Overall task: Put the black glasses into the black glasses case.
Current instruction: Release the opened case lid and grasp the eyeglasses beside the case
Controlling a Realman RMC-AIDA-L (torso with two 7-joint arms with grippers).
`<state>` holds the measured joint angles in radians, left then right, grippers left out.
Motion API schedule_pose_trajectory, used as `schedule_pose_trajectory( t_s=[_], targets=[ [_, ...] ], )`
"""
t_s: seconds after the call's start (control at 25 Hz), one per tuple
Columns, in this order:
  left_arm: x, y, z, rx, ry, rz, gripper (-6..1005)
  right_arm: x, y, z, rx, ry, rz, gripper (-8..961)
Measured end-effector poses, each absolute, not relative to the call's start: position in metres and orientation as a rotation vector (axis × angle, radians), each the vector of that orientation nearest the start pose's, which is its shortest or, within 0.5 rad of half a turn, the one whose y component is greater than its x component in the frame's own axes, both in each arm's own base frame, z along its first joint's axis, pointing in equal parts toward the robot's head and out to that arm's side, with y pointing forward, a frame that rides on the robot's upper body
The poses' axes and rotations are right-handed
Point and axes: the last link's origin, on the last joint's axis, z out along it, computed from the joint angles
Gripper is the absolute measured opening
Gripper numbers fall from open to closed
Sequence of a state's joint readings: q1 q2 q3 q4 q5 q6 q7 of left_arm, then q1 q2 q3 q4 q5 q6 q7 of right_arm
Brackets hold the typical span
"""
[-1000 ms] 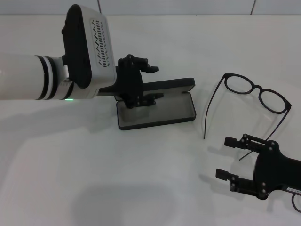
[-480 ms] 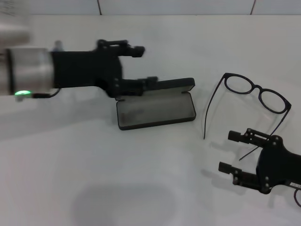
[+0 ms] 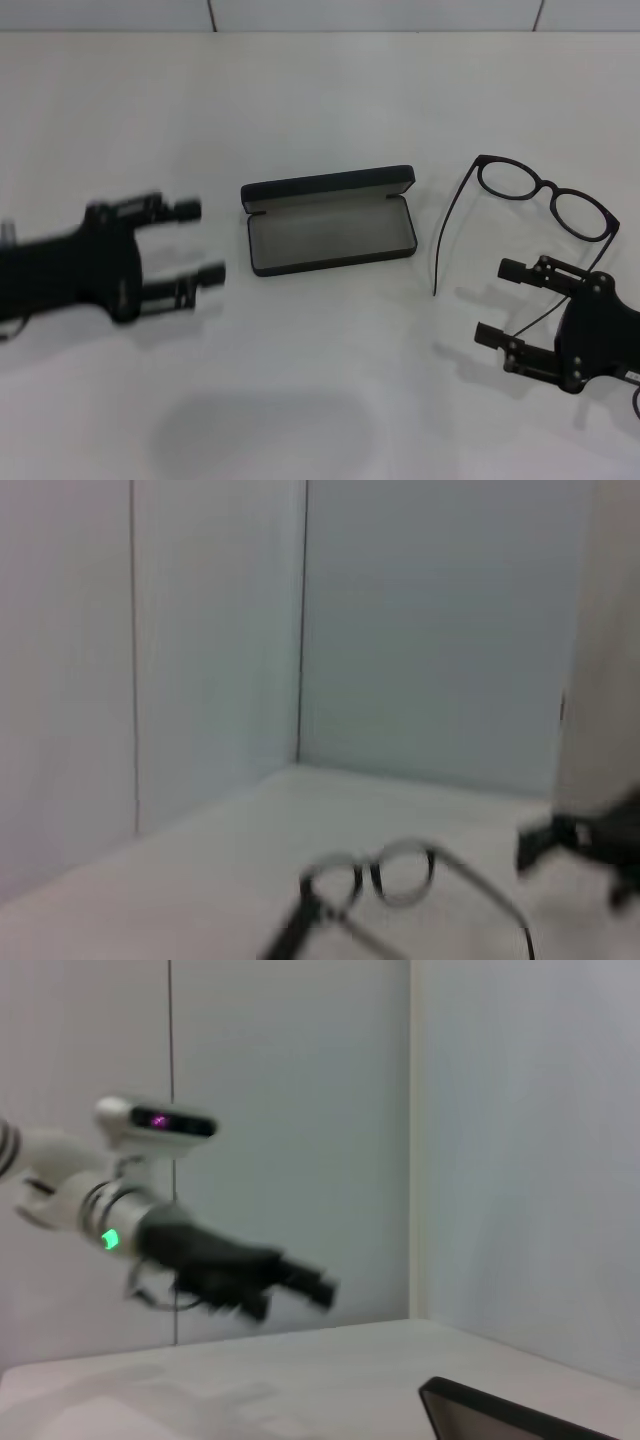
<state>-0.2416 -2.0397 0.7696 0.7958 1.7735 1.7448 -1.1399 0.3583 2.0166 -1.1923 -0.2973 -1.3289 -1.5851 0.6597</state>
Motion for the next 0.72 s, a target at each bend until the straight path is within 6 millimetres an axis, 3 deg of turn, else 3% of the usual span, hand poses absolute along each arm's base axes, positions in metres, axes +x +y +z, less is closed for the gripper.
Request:
schedule_pose_trajectory(
  t_s=[0.32, 0.56, 0.72],
  targets=[
    [-0.335, 0.227, 0.015, -2.633, -0.426, -0.667, 756, 0.296, 0.258, -0.041, -2.578, 0.216, 0.894, 716],
    [-0.342, 0.225, 0.01, -2.625, -0.455, -0.631, 756, 0.3, 0.258, -0.044, -2.573, 0.251, 0.873, 717],
    [-0.34, 0.224, 0.011, -2.628, -0.466, -0.646, 756, 0.294, 0.272, -0.029, -2.528, 0.285, 0.911, 717]
  ],
)
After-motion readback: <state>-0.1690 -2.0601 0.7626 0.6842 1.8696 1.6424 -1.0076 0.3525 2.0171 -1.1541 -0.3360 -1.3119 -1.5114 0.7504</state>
